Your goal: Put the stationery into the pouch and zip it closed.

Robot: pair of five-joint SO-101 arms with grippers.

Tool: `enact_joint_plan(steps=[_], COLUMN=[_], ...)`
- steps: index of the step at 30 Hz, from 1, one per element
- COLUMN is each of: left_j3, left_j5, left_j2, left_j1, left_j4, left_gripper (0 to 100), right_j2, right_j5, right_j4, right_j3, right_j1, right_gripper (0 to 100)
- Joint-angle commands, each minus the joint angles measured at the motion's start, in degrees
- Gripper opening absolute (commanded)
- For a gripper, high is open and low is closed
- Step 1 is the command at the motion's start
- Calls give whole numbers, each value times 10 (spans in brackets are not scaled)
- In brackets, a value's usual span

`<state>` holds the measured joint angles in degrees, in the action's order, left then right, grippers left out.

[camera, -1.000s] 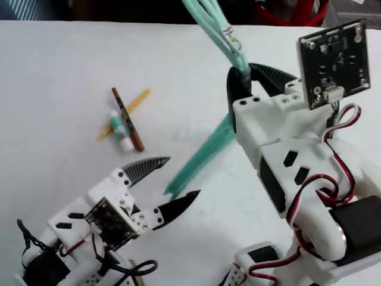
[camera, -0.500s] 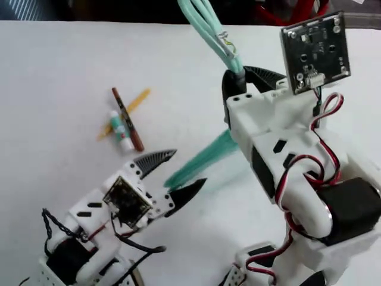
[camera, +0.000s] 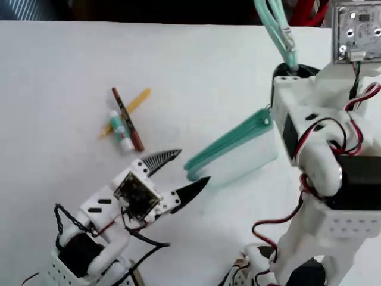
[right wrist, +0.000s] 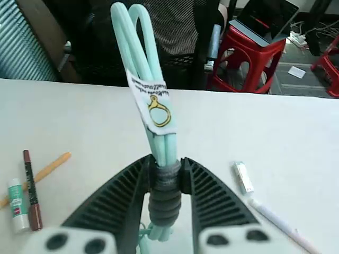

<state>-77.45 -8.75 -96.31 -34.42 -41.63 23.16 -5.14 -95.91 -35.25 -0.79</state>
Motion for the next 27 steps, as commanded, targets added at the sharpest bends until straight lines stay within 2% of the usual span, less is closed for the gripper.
enact_joint_plan(steps=[1, 7, 13, 17, 22, 24, 27], left_j3=[-1, -2, 36, 94, 105, 99, 91], left_j5=[6, 10, 10, 25, 34, 33, 33], left_j2=[-1, 19, 216, 323, 374, 394, 432], left_j1=[-11, -54, -23, 0, -52, -65, -75], left_j4=[49, 96, 226, 235, 236, 237, 287], left_gripper=[268, 267, 267, 271, 272, 272, 272], right_j2=[-10, -11, -7, -7, -14, -13, -14], right_j5=[-6, -5, -3, -5, -5, -5, -5], right_j4=[-8, -9, -7, -6, 14, 31, 62], right_j3=[7, 65, 87, 90, 102, 123, 173], right_j1=[21, 13, 13, 15, 22, 46, 80], right_gripper=[18, 18, 18, 18, 18, 18, 18])
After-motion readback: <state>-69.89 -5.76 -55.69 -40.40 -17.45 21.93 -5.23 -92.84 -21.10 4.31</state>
